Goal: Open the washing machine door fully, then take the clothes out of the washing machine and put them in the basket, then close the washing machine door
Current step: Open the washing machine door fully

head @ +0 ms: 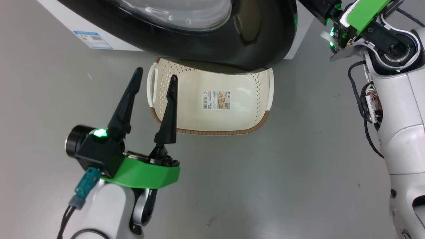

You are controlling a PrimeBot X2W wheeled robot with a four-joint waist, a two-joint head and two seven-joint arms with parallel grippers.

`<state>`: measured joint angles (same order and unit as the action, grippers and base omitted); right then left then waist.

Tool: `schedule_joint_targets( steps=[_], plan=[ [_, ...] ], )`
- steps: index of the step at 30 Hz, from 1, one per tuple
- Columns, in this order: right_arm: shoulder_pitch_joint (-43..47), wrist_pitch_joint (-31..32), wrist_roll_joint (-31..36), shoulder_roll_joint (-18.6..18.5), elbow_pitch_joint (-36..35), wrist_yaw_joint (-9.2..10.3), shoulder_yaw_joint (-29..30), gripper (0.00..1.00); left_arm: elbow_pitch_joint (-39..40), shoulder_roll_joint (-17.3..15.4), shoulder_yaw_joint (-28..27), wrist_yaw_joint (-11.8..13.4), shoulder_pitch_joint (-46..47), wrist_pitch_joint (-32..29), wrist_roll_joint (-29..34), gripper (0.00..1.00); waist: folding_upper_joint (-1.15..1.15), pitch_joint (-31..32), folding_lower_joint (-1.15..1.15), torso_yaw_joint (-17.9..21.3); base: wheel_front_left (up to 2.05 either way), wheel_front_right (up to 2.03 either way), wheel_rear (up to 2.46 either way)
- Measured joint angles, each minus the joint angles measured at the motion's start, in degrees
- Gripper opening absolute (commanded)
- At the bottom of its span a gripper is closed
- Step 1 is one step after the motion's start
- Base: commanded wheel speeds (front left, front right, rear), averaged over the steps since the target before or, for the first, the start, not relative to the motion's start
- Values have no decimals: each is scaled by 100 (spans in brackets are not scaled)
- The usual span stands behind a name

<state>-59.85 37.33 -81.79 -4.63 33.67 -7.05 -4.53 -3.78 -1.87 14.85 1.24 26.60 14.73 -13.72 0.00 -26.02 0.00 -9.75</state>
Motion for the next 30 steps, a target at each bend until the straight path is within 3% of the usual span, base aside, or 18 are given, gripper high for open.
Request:
schedule_joint_targets(
  steps=[8,9,11,18,25,30],
  plan=[
    [131,-96,-22,10,1,0,-27,0,-67,0,-1,33,-35,0,-62,100,0,64,0,16,0,0,0],
    [146,-265,65,20,-24,0,-29,16,-70,0,-4,32,-37,0,-111,100,0,67,0,27,0,0,0],
    [202,-616,235,36,-90,0,-27,100,-70,0,-12,31,-41,0,-168,100,0,69,0,44,0,0,0],
    [422,-2086,1252,-97,-579,0,-96,100,-8,-12,-73,-24,-54,0,-208,100,0,55,0,140,0,0,0],
    [955,-3599,2799,-602,-1190,0,-530,100,188,-15,-218,-33,-86,0,-207,100,0,24,0,277,0,0,0],
    [1433,-4421,3816,-699,-1408,-1,-772,100,218,-35,-311,-78,-218,0,-193,100,0,31,0,397,0,0,0]
  ],
)
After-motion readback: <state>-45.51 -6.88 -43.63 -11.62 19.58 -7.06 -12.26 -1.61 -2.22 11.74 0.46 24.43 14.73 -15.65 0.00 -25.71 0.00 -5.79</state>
